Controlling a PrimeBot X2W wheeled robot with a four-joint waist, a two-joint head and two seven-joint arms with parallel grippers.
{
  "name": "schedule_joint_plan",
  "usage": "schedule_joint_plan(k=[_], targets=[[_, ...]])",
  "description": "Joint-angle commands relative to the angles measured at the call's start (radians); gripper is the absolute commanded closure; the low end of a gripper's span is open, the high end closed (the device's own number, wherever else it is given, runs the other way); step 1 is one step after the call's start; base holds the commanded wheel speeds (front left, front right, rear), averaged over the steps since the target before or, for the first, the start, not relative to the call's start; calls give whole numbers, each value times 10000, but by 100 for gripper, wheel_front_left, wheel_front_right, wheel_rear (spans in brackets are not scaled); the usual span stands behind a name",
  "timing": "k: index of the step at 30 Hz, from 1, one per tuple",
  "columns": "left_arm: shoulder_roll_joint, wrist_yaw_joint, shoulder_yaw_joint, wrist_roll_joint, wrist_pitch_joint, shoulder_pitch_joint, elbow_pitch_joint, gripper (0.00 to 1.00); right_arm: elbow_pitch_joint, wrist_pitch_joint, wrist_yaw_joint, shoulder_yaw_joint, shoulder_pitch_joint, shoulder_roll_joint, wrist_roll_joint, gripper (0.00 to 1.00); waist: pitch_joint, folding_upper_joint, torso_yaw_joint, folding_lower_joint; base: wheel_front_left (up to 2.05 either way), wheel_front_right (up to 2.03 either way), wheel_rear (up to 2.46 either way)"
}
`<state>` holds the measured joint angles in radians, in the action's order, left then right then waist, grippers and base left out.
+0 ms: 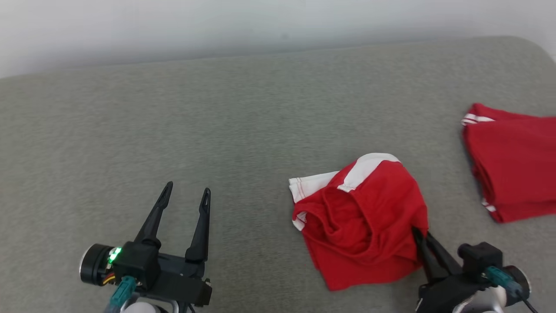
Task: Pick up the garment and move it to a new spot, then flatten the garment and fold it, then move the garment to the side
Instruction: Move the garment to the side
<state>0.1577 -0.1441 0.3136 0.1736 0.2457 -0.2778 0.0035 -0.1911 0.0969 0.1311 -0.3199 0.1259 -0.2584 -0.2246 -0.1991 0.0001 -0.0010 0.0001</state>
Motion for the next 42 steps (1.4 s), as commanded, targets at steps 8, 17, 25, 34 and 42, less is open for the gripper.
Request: schedule_joint_plan(k=[8,17,25,34,42], targets=[[260,-8,135,-286,-416,-519,-414,0,-46,628,-7,735,345,-149,349,100,-933,-1,-2425,-1,0,0,0],[300,23,303,-395,-636,-930,-513,0,-806,1352,-7,1038,2640,-209,150,100,-1458,-1,-2846,-1,0,0,0],[465,82,413,-482,-813,-1117,-598,0,-2556,1701,-7,1780,5158,-394,-521,100,-1813,-1,-2796,-1,0,0,0],[495,100,663,-628,-994,-1394,-763,0,-4652,1683,-7,2999,5815,-496,-847,0,-2065,-1,-2682,-1,0,0,0],[529,121,741,-615,-1058,-1513,-745,0,-4722,1681,-7,3699,5835,-371,-623,0,-2022,-1,-2720,-1,0,0,0]])
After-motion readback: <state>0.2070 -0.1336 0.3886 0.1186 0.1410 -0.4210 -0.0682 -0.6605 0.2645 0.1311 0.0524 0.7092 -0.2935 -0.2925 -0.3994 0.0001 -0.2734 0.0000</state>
